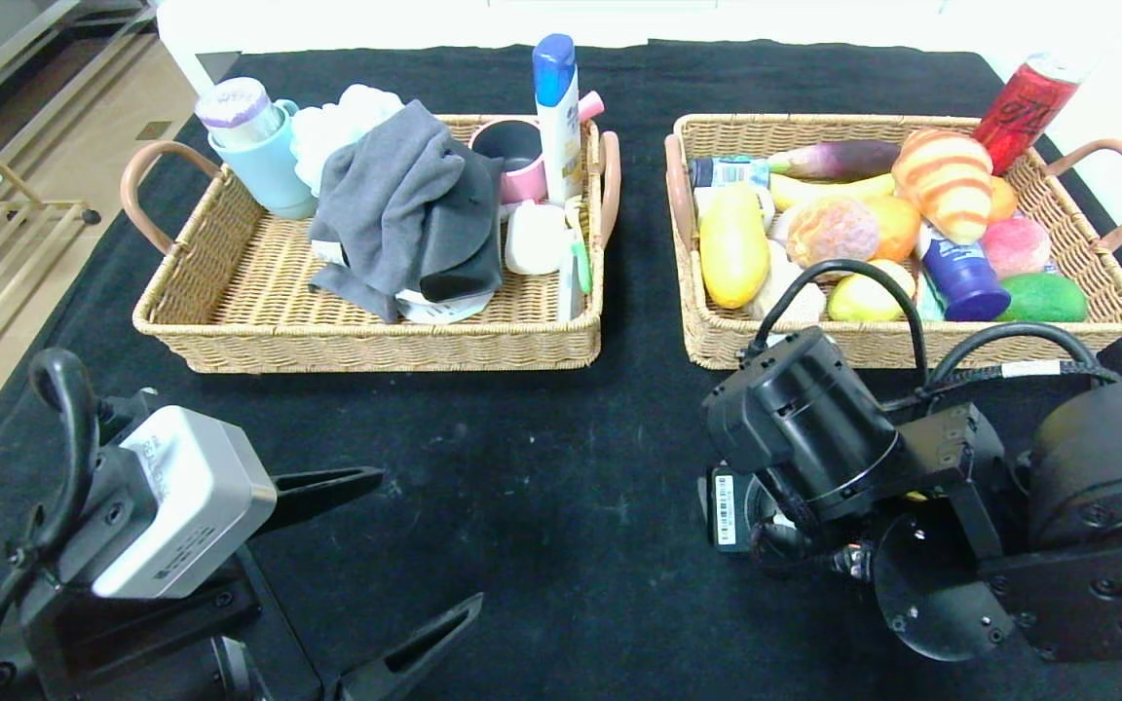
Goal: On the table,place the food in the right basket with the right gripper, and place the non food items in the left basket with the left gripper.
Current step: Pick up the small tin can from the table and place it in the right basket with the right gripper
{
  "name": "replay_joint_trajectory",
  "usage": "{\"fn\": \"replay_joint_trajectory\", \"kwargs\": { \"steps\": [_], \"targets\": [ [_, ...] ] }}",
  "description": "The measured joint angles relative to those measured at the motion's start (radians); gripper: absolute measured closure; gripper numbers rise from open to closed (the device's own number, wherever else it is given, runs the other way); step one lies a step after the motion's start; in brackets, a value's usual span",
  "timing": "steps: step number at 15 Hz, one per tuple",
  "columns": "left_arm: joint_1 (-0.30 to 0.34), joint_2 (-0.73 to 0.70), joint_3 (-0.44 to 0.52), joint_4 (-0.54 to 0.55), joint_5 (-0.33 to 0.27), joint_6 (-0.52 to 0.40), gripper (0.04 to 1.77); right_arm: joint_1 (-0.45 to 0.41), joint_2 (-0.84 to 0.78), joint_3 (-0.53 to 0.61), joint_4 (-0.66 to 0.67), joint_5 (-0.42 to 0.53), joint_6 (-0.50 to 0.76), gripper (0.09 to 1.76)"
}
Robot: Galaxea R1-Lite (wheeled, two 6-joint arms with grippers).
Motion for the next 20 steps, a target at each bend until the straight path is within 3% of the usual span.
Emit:
{"fn": "replay_joint_trajectory", "kwargs": {
  "steps": [14, 20],
  "targets": [
    [-0.014, -0.001, 0.006, 0.0, 0.001, 0.009, 0.09, 0.001, 0.003, 0.004, -0.001, 0.0, 0.0, 0.69],
    [-0.014, 0.0, 0.007, -0.001, 0.001, 0.008, 0.09, 0.018, -0.053, 0.008, 0.002, -0.062, -0.003, 0.69]
  ]
}}
